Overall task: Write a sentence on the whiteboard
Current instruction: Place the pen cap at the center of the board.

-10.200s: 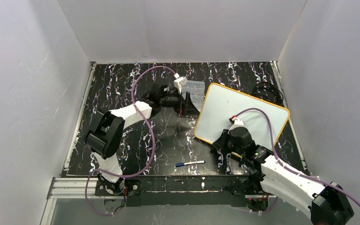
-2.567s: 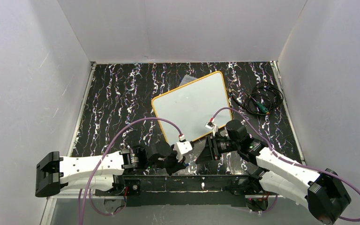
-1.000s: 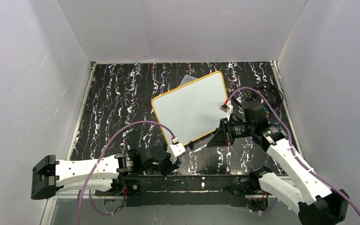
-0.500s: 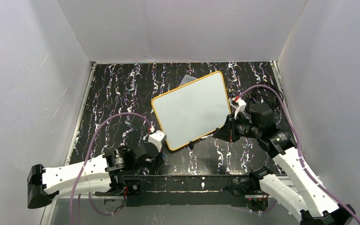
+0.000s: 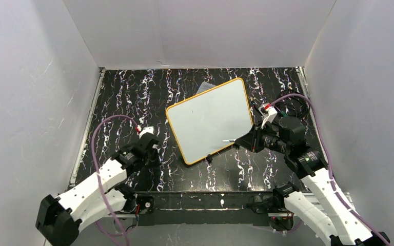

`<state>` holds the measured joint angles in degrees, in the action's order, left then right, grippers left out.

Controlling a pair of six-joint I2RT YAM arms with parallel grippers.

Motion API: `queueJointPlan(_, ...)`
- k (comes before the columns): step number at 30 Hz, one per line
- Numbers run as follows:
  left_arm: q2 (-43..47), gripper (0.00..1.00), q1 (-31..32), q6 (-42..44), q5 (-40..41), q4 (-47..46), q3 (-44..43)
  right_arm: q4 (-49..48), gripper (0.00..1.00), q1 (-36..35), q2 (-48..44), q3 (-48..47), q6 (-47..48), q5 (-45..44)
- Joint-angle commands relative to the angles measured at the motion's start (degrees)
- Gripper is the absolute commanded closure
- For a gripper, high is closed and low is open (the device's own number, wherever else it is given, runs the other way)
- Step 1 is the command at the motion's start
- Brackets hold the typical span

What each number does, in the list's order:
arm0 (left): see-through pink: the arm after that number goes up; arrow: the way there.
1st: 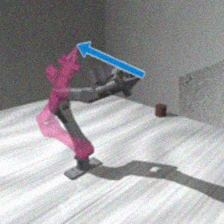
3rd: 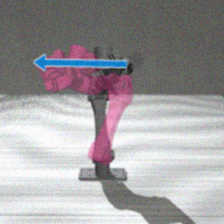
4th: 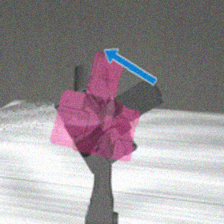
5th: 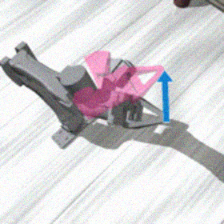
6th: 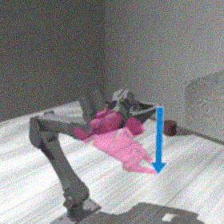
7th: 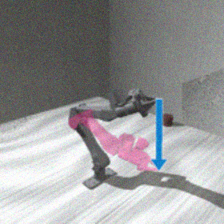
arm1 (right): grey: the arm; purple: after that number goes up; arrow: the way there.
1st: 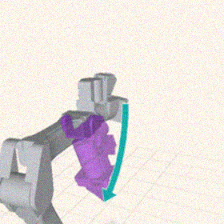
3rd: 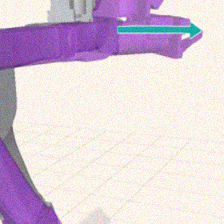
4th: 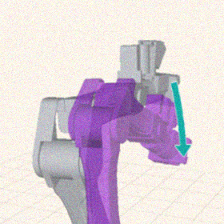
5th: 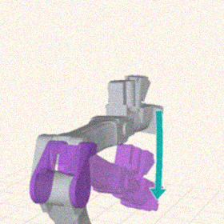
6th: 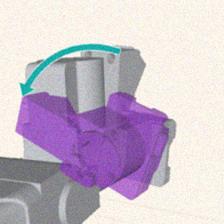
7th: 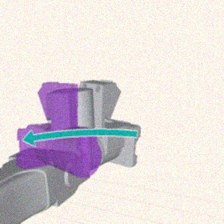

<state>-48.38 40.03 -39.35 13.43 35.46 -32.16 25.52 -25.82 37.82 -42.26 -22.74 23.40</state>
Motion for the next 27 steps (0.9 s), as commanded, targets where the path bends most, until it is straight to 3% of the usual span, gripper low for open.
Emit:
queueJointPlan(1, -4.5, 1.00, -8.3, 2.9, -1.6, -6.6, -1.5, -4.0, 0.99, 0.3, -1.1, 0.8, -1.1, -1.3)
queueJointPlan(6, -14.0, 1.00, -15.0, 7.9, -1.0, -12.2, -4.2, -5.5, 0.99, 0.3, -1.5, 2.7, -1.4, -1.4)
queueJointPlan(10, -22.6, 1.00, -21.2, 9.2, -6.7, -15.8, -5.7, -6.4, 0.99, 0.3, -1.1, 3.8, -1.5, -1.4)
queueJointPlan(14, -26.0, 1.00, -22.7, 10.1, -6.2, -16.0, -7.1, -6.5, 0.99, 0.2, -1.1, 3.9, -1.3, -1.5)
queueJointPlan(21, -27.9, 0.79, -23.3, 10.5, -6.5, -16.0, -6.7, -7.1, 0.99, 0.2, -1.2, 5.2, -1.3, -1.6)
queueJointPlan(27, -24.3, 0.41, -23.7, 9.6, -5.8, -15.3, -5.5, -6.4, 0.99, 0.2, -1.5, 4.9, -0.7, -1.5)
